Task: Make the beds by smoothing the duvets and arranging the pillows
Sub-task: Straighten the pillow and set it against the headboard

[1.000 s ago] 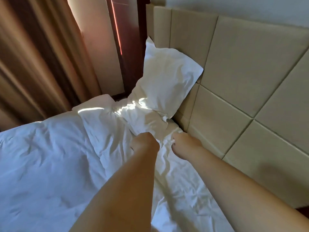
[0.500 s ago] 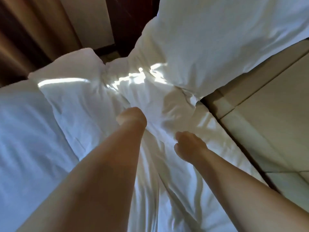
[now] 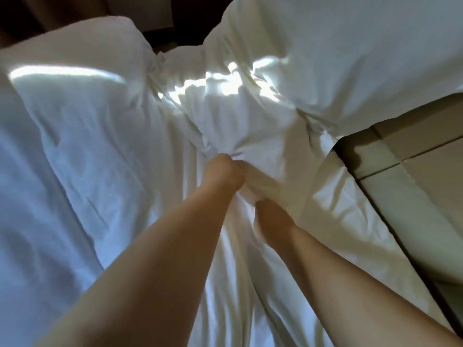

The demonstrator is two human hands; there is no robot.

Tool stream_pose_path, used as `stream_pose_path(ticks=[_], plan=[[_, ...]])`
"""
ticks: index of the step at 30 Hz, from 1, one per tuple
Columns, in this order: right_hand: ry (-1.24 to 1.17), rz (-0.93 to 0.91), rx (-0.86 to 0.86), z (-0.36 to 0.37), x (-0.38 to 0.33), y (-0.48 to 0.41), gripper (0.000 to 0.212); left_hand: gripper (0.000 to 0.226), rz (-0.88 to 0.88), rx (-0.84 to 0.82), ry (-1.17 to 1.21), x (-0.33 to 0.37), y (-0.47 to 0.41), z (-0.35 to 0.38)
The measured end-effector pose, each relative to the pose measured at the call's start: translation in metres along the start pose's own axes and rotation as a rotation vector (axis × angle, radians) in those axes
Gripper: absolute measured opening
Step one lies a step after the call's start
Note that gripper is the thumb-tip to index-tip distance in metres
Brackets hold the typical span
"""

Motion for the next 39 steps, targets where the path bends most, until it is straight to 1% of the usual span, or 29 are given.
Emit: stream_pose_path(ticks=[2,4,6,7,9,10,12,13,14,18,21,24,26,27,29,30,31,32,33,34,35,37,38,39], plan=[[-0.052,-0.071,0.002,-0.005,-0.034,0.014,0.031,0.030,0.037,0.028,-0.115,0.005,0.003,-0.027],[-0.042,-0.154,0.035,-0.005,-0.068,0.033,0.030,0.032,-0.005,0.041,-0.237,-0.007,0.007,-0.047],[-0.017,-0.153,0.004,0.001,-0.084,0.047,0.027,0.033,-0.058,-0.008,-0.307,-0.025,0.019,-0.053],[-0.028,-0.120,0.005,-0.001,-0.086,0.050,0.025,0.033,-0.057,-0.045,-0.327,-0.031,0.027,-0.051],[0.012,-0.103,0.151,-0.021,-0.084,0.057,0.018,0.034,-0.022,-0.098,-0.349,-0.032,0.041,-0.047],[0.057,-0.102,0.212,-0.031,-0.081,0.062,0.018,0.034,0.004,-0.100,-0.344,-0.030,0.047,-0.046],[0.143,-0.132,0.124,-0.042,-0.075,0.070,0.027,0.031,0.051,-0.089,-0.329,-0.022,0.060,-0.048],[0.153,-0.123,0.043,-0.048,-0.070,0.076,0.030,0.029,0.072,-0.089,-0.336,-0.016,0.068,-0.052],[0.158,-0.108,0.003,-0.058,-0.065,0.082,0.029,0.027,0.093,-0.095,-0.349,-0.009,0.077,-0.056],[0.159,-0.072,0.131,-0.131,-0.066,0.123,0.020,0.027,0.168,-0.116,-0.437,0.025,0.119,-0.094],[0.131,-0.067,0.167,-0.184,-0.074,0.159,0.019,0.025,0.205,-0.053,-0.483,0.053,0.148,-0.147],[0.012,-0.066,0.187,-0.228,-0.085,0.196,0.012,0.023,0.209,0.076,-0.497,0.071,0.181,-0.201],[-0.062,-0.095,0.180,-0.243,-0.090,0.225,0.012,0.020,0.199,0.153,-0.511,0.074,0.207,-0.226],[-0.075,-0.122,0.185,-0.247,-0.093,0.241,0.009,0.021,0.190,0.176,-0.508,0.073,0.221,-0.235],[-0.079,-0.170,0.193,-0.248,-0.097,0.272,0.013,0.021,0.167,0.199,-0.466,0.070,0.254,-0.247],[-0.067,-0.171,0.190,-0.244,-0.096,0.285,0.009,0.019,0.161,0.206,-0.431,0.070,0.271,-0.248],[-0.049,-0.170,0.195,-0.236,-0.092,0.301,0.013,0.016,0.152,0.218,-0.398,0.070,0.293,-0.246],[-0.033,-0.153,0.197,-0.228,-0.087,0.311,0.023,0.019,0.150,0.233,-0.387,0.071,0.308,-0.242],[-0.024,-0.155,0.214,-0.222,-0.080,0.323,0.029,0.024,0.153,0.255,-0.396,0.072,0.325,-0.237],[-0.018,-0.180,0.224,-0.212,-0.072,0.342,0.029,0.029,0.148,0.272,-0.411,0.070,0.350,-0.228],[-0.027,-0.212,0.234,-0.205,-0.064,0.356,0.025,0.030,0.140,0.274,-0.421,0.067,0.368,-0.218],[-0.084,-0.275,0.253,-0.185,-0.044,0.390,0.009,0.029,0.113,0.269,-0.444,0.058,0.413,-0.194],[-0.106,-0.300,0.259,-0.172,-0.031,0.409,0.005,0.029,0.100,0.275,-0.460,0.055,0.438,-0.179],[-0.120,-0.320,0.267,-0.157,-0.017,0.428,0.008,0.030,0.095,0.294,-0.474,0.053,0.464,-0.164]])
Point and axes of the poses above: each hand's wrist, its own y-axis away from the middle knuckle, its own z-axis out of the palm, x = y × z, the point moved 7 cm from there along -y, towards the middle knuckle, and after that the axes turned 8 degrees about z, right-handed, at the moved point
